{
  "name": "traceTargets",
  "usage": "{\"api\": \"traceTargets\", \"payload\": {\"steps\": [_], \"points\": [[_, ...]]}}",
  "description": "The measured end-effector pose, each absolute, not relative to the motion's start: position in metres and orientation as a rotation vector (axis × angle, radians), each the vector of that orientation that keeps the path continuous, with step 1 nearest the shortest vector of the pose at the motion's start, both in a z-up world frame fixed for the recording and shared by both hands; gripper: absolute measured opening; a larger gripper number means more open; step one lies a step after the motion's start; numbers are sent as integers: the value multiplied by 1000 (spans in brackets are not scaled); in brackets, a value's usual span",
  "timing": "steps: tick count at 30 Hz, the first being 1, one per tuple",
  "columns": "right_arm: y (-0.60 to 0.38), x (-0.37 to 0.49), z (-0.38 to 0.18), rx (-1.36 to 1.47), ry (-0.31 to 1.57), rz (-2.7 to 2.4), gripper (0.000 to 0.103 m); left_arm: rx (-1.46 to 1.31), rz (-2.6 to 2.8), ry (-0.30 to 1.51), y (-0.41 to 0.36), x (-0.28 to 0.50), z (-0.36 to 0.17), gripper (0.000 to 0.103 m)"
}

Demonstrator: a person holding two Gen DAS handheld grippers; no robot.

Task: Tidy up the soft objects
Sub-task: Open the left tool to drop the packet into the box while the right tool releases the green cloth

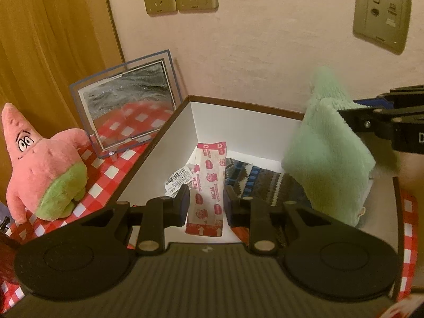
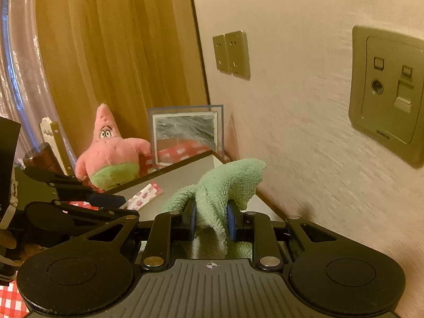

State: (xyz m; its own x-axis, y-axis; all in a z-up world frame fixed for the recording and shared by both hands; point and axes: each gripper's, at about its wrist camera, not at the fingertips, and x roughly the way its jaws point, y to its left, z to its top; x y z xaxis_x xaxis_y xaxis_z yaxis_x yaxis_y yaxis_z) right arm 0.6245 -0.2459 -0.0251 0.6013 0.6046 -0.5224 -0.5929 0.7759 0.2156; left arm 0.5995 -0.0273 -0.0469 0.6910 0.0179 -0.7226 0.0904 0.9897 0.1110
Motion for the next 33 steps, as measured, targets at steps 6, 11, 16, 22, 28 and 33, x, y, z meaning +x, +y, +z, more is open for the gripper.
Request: {"api": "traceTargets", "payload": {"steps": [6,11,16,22,28,33], "points": [[-242,630,-31,16,633,704,23,154,-23,808,-26,605,-50,48],[-237,633,-35,14,646,717,23,145,6,813,-20,604,-47,54],[-231,637,-36,14,655,736,24,134,30,814,-15,600,-44,57],[-215,640,-36,20,634,775,63,115,57,818,-9,593,-41,57],[-208,642,-42,-7,666,783,67,99,74,816,-8,584,-36,60],[-212,639,-53,-33,726,772,67,97,82,816,-13,579,-33,60]]}}
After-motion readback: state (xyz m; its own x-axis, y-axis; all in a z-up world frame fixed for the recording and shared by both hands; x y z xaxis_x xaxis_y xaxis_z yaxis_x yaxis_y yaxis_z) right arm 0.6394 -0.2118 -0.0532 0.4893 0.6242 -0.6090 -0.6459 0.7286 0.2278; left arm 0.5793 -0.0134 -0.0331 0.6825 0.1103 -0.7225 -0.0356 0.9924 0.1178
